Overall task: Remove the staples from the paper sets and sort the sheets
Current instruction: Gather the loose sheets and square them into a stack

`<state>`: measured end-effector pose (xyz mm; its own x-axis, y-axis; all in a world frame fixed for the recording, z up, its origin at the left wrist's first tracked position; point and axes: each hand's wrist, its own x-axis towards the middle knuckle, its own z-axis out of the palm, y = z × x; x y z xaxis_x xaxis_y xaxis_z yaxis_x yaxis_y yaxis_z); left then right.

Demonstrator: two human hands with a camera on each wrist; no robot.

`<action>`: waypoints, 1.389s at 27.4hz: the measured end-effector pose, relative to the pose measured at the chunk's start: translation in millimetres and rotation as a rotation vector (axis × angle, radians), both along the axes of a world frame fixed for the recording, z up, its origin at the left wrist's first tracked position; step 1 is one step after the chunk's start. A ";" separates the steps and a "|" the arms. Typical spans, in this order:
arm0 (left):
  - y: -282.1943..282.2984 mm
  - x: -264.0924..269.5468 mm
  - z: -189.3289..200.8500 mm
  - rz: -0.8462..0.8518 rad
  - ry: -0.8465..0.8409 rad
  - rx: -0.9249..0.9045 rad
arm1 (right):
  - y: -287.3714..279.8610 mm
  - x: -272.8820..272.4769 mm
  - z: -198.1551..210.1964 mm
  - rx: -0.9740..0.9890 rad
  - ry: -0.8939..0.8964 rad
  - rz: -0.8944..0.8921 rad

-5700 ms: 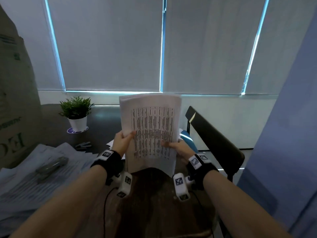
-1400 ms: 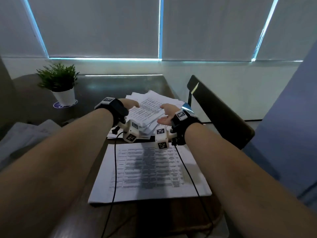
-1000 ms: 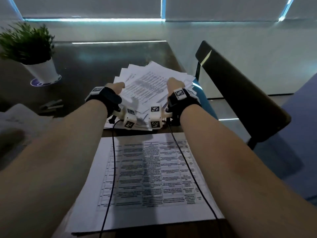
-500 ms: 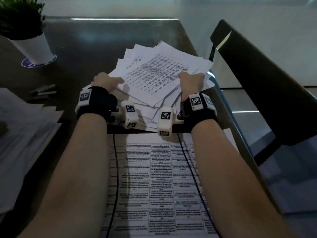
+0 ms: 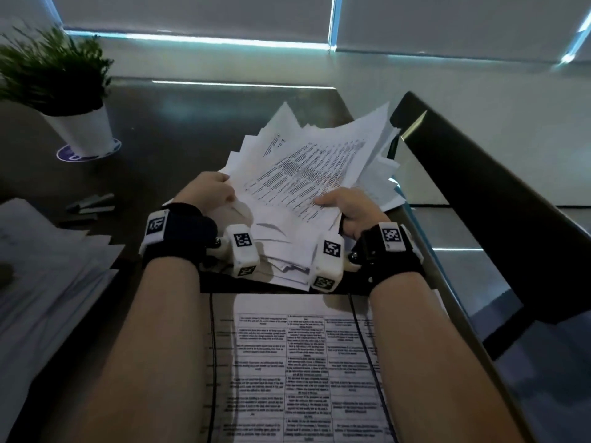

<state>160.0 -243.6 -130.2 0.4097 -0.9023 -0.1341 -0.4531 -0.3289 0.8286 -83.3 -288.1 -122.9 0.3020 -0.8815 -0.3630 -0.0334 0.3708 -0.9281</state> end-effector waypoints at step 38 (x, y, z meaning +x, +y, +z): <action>19.6 -43.2 74.5 0.143 0.161 -0.987 | -9.9 -46.6 66.8 -0.572 -0.283 -0.142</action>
